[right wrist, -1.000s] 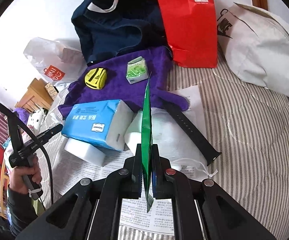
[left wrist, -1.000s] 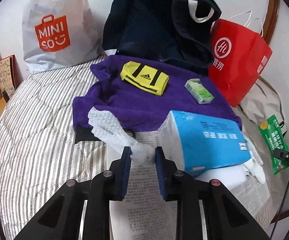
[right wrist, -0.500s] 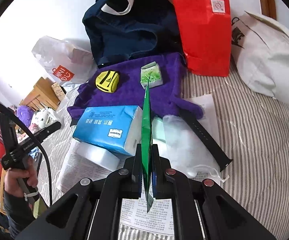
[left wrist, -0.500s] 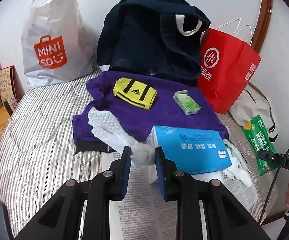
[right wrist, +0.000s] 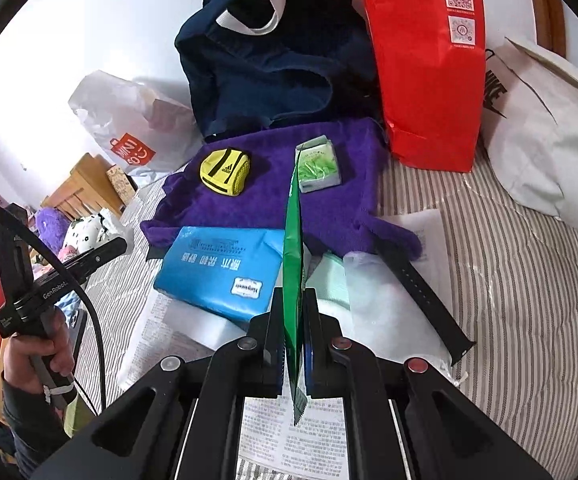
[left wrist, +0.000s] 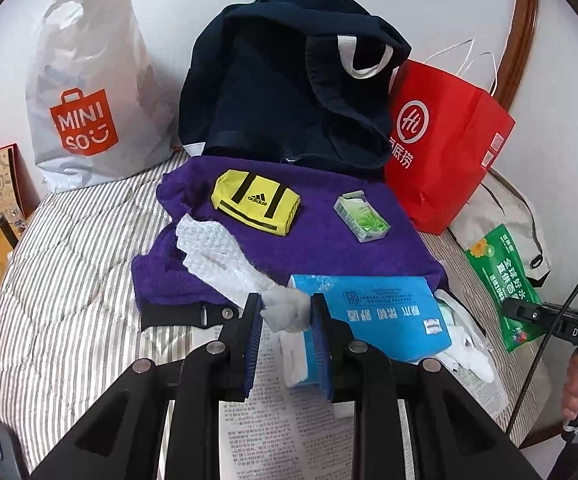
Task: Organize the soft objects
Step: 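Carry the white glove and green packet onto the purple towel with both tools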
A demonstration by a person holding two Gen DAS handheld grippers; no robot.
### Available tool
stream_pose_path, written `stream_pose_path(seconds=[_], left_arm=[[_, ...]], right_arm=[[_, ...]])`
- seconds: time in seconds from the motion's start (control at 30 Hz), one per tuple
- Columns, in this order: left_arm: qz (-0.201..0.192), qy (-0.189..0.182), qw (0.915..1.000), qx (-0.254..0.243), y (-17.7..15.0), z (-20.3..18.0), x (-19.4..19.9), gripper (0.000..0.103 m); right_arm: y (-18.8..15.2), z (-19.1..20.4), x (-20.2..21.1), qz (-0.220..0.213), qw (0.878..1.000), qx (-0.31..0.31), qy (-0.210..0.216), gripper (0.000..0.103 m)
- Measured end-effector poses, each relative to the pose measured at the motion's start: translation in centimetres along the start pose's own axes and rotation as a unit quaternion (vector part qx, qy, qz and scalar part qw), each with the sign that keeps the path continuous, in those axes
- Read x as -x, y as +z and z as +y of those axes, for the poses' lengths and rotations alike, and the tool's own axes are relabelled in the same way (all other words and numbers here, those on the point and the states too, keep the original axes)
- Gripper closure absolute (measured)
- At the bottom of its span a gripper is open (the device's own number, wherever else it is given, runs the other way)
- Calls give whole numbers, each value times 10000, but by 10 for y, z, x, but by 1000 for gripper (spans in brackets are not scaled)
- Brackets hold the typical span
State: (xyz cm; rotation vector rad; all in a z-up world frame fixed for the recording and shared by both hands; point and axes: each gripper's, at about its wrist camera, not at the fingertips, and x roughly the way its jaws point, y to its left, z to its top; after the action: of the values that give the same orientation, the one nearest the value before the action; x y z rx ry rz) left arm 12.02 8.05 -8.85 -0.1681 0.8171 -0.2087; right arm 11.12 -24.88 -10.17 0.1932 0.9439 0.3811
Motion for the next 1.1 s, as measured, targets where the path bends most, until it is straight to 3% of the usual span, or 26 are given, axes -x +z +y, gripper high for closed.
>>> stream_pose_path(seconds=[0.43,0.7,1.1], left_arm=[[14,-11,9999,-101,22,2,-17,80],[54,-5,9999,-133,34,8,-36,80],[111,-78,9998,-114,49,20,-62,80]], right_arm=[[28,1,-15,-70,10000,28,-12,96],[61,-1,-48,-39,9999,-4,-147,96],[97,-25,-112,170,9971,-577,-466,96]])
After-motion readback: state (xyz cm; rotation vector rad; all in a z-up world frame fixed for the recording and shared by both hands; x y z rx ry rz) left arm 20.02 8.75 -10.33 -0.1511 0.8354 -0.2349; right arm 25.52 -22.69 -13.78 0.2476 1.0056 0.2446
